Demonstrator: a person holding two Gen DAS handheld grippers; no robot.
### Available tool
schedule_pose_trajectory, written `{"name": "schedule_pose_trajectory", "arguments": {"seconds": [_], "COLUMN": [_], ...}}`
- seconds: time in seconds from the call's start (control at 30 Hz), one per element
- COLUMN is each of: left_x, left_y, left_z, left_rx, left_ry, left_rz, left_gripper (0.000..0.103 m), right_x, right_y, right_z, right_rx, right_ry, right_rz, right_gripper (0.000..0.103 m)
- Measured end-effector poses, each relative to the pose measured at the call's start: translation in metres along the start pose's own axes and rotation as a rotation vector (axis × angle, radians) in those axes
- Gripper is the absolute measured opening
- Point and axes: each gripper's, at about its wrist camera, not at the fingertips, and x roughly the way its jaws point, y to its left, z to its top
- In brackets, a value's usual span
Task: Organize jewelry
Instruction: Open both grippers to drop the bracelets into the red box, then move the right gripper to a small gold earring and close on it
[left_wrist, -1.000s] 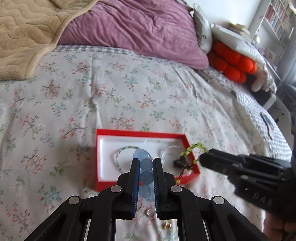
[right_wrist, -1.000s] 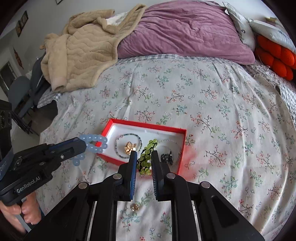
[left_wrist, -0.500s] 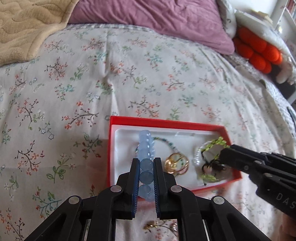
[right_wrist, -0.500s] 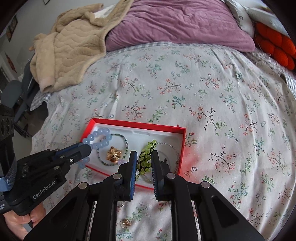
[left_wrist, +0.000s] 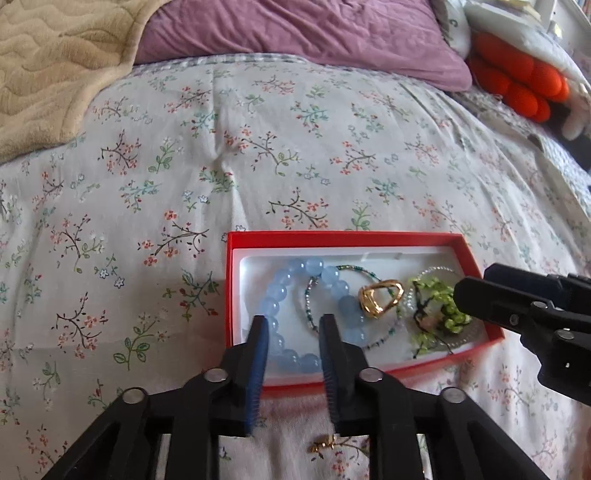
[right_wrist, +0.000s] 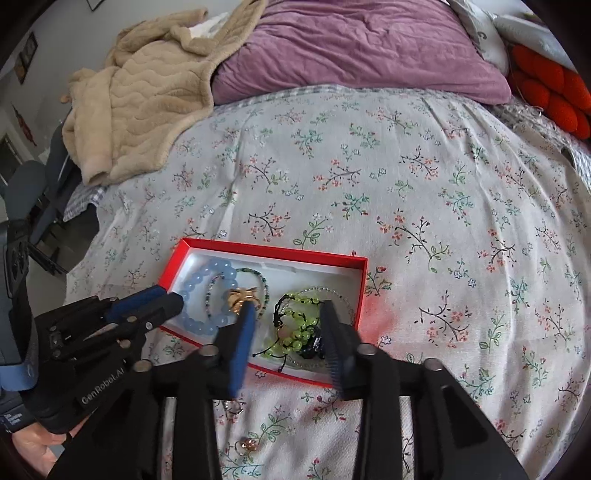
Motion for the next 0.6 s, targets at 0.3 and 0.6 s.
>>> {"name": "schedule_pose_trajectory", "arguments": {"seconds": [0.3,0.6], "left_x": [-0.024,-0.045], "left_y": [-0.011,-0.015], "left_z": [-0.01,-0.029], "left_rx": [0.055,0.074], "left_ry": [-0.015,-0.005], "left_rz": [0.028,0.062], "left_gripper": [0.054,0.078], "right_x": [-0.028,-0.052], "right_y": [-0.002,-0.001], "right_z": [-0.008,-0.028], "right_rx": [0.013,0.019], "right_ry": [-0.02,-0.002], "right_rz": [-0.018,-0.042], "right_gripper": [0.054,0.063]}}
